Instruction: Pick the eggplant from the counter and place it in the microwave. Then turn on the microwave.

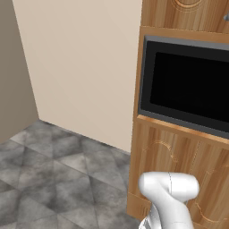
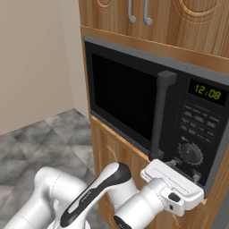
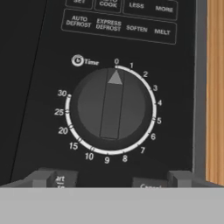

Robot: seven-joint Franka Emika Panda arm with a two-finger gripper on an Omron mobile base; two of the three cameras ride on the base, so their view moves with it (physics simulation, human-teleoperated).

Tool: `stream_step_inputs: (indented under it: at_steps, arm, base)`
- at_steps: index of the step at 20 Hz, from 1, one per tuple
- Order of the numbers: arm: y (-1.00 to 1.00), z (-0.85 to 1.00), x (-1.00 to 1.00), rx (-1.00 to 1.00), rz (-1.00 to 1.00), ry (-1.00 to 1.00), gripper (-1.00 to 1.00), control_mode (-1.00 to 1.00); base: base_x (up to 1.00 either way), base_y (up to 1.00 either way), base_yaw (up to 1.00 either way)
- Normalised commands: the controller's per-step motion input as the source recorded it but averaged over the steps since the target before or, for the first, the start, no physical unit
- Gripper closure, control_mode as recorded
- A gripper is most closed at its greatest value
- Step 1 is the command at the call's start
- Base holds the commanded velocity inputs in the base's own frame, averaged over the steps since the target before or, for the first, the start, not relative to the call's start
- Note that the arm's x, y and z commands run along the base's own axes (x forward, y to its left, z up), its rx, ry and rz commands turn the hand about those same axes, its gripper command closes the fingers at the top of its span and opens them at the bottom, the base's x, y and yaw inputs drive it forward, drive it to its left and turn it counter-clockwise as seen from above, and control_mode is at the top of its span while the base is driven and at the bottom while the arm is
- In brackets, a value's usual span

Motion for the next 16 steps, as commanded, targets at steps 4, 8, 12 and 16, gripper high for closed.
stream_step_inputs:
  at_steps: [4, 8, 12, 16]
  arm:
    - [-0.06, 0.0, 0.01, 0.0, 0.0, 0.0, -1.0, -1.0]
    - [-0.16, -0.02, 0.02, 0.0, 0.0, 0.0, -1.0, -1.0]
    - [-0.1, -0.04, 0.01, 0.0, 0.0, 0.0, -1.0, -1.0]
    - [0.0, -0.07, 0.0, 0.0, 0.0, 0.0, -1.0, -1.0]
  base:
    - [0.0, 0.0, 0.0]
    - [0.0, 0.0, 0.0]
    - [0.0, 0.0, 0.0]
    - [0.0, 0.0, 0.0]
